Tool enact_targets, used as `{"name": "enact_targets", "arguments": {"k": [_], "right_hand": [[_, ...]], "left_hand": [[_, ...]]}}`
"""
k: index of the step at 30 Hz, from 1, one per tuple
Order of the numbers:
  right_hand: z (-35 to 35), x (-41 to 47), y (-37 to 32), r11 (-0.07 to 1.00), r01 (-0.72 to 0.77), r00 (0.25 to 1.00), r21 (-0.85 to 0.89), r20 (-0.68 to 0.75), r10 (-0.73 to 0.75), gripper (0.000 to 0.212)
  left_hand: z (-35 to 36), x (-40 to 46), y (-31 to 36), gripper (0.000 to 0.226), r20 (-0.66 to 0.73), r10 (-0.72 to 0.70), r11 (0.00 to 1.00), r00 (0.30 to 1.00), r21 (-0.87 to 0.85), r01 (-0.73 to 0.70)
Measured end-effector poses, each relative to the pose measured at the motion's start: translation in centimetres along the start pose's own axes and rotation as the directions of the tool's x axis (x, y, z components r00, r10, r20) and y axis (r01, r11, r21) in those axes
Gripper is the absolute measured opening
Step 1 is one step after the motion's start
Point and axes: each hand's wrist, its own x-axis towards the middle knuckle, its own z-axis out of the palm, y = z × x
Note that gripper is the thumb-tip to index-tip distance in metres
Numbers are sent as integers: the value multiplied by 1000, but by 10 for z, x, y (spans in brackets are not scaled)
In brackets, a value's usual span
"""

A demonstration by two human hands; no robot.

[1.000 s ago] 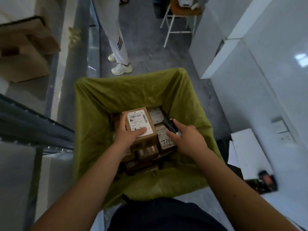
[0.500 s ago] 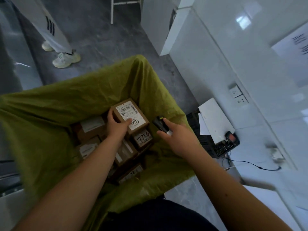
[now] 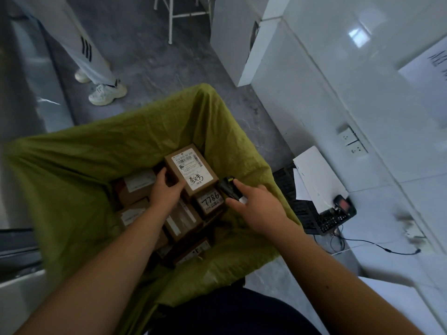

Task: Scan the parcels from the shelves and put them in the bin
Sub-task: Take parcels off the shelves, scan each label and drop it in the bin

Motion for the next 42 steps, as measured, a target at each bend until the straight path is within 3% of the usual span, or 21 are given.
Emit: {"name": "enact_targets", "arguments": {"k": [5, 11, 17, 23, 28, 32, 36, 42], "right_hand": [[4, 1, -7, 995, 86, 996, -44, 10, -86, 71], [5, 5, -15, 970, 229, 973, -87, 52, -225, 71], [1, 8, -16, 896, 431, 900, -110, 124, -418, 70], [-1, -6, -6, 744, 658, 738, -116, 294, -607, 68], [1, -41, -12, 545, 837, 522, -57, 386, -761, 68], [9, -77, -23, 418, 908, 358, 35, 451, -817, 70], [21, -127, -29, 214, 973, 149, 83, 480, -864, 65], [39, -213, -26, 27, 985, -67, 169, 527, -847, 68]], "left_hand": [[-10, -32, -5, 85, 29, 108, 943, 994, 312, -111], [-23, -77, -18, 90, -56, 234, 799, 971, 581, -159], [-26, -137, -30, 96, -198, 227, 594, 953, 804, 26], [10, -237, -42, 97, -507, 126, 658, 853, 686, 311], [33, -320, -53, 94, -705, 66, 685, 706, 546, 482], [46, -387, -59, 90, -836, 6, 733, 548, 376, 566], [59, -455, -73, 89, -902, -55, 756, 428, 243, 608], [90, -541, -111, 90, -962, -147, 802, 231, 21, 597]]}}
